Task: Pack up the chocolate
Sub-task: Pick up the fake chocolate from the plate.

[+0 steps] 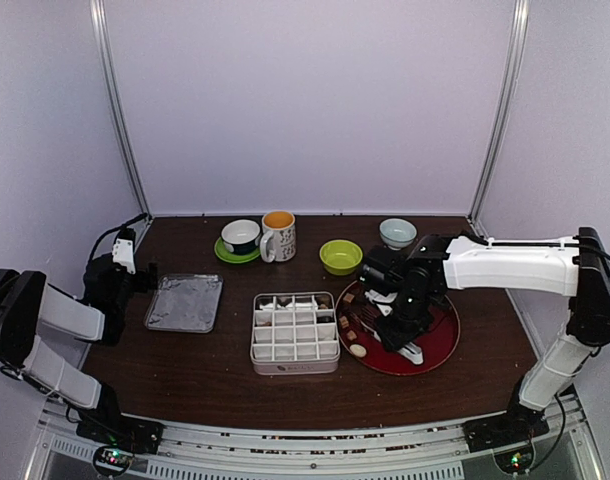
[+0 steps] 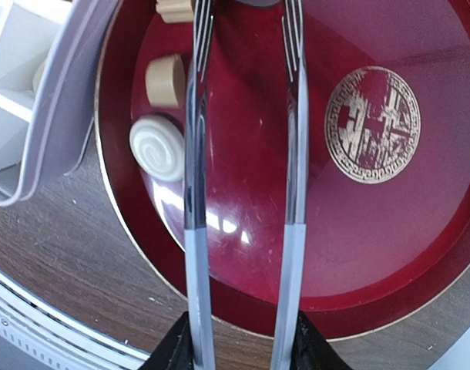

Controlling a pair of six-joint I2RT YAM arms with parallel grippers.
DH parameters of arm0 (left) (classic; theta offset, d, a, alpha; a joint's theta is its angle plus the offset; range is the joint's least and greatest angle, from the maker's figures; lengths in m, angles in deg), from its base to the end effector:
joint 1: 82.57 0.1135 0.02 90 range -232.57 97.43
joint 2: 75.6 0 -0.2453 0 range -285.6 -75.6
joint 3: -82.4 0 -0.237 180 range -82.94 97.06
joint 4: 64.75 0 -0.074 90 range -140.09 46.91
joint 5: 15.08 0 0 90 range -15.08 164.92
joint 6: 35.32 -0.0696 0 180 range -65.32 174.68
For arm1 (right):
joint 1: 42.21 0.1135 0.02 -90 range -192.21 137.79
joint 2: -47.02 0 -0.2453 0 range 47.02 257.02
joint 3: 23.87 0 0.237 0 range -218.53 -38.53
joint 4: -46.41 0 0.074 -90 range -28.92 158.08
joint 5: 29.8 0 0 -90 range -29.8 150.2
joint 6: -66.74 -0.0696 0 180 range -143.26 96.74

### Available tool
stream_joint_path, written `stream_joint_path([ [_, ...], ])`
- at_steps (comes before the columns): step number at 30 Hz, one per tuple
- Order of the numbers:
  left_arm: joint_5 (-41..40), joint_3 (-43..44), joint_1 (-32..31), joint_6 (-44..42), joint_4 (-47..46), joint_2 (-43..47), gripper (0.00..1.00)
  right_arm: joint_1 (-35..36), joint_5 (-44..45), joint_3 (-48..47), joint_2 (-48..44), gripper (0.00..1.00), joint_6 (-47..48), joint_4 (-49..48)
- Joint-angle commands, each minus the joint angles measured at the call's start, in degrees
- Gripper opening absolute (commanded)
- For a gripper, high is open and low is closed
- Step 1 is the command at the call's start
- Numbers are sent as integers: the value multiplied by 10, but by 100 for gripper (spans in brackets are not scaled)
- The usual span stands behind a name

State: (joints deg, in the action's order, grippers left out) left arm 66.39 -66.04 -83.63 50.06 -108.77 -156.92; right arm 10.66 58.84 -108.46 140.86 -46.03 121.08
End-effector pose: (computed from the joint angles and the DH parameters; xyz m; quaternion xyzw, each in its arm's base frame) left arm 0.2783 0.0052 0.1608 -0.0132 0.7411 0.0759 0.6669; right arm 0.1711 0.2287 0.1774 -0.2599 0.9641 0.0419 0.0346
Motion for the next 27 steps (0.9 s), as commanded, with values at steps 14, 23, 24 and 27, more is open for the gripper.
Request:
stream_joint_path([
  [14,4,0,4,0,-33,-2,98,-22,17,-40,19,35,27,-33],
  [23,4,0,5,0,-33,-2,98,-21,0,-62,-58,33,-3,22],
  [24,4,0,5,0,-33,-3,98,-20,-10,-69,-63,32,-6,30],
  [27,4,0,4,0,-33,-3,98,-17,-50,-103,-75,32,-20,52],
])
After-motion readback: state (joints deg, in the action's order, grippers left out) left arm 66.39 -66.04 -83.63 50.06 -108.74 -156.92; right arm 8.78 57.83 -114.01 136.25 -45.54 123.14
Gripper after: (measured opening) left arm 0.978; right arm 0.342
